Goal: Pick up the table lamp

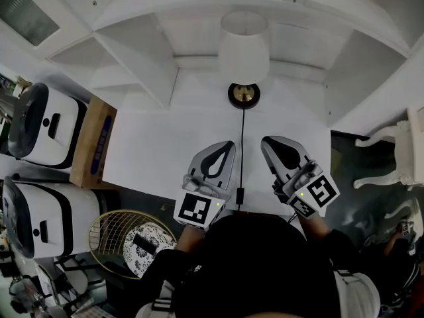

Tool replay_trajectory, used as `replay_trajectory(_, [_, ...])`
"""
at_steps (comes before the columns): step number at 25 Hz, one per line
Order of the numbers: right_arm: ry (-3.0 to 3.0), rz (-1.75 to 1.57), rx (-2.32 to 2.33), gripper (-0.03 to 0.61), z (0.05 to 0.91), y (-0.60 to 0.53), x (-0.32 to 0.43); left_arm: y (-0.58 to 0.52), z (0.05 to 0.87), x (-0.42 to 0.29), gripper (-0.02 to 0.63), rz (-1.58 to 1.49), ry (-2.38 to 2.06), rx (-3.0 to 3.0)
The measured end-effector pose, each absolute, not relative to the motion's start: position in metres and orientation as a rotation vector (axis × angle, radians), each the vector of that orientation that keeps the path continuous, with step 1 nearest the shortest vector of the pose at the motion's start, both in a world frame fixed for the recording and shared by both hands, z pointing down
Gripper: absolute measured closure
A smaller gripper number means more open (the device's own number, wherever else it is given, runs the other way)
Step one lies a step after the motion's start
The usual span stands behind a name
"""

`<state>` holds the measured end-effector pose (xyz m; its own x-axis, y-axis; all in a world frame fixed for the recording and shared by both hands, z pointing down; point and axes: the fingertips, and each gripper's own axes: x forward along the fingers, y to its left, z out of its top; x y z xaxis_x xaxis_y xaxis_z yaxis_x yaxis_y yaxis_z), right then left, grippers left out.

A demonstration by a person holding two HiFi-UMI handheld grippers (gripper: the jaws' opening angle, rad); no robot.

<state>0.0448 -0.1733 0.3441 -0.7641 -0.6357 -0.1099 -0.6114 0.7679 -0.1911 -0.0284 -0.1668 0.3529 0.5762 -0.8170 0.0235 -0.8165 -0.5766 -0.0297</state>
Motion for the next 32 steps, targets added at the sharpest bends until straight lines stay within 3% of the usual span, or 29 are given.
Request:
replay_trajectory(13, [2.789,-0.225,-1.004,0.563,0.356,-0.21,0.069,-0.202,0.356,-0.004,0.601,-0.121,1.394,-2.718])
replay_trajectory(32, [2.821,-0.18,-0.992,0.562,0.371,-0.233,0.049,-0.24,0.367,-0.004,0.603,-0.129,1.339,-2.806])
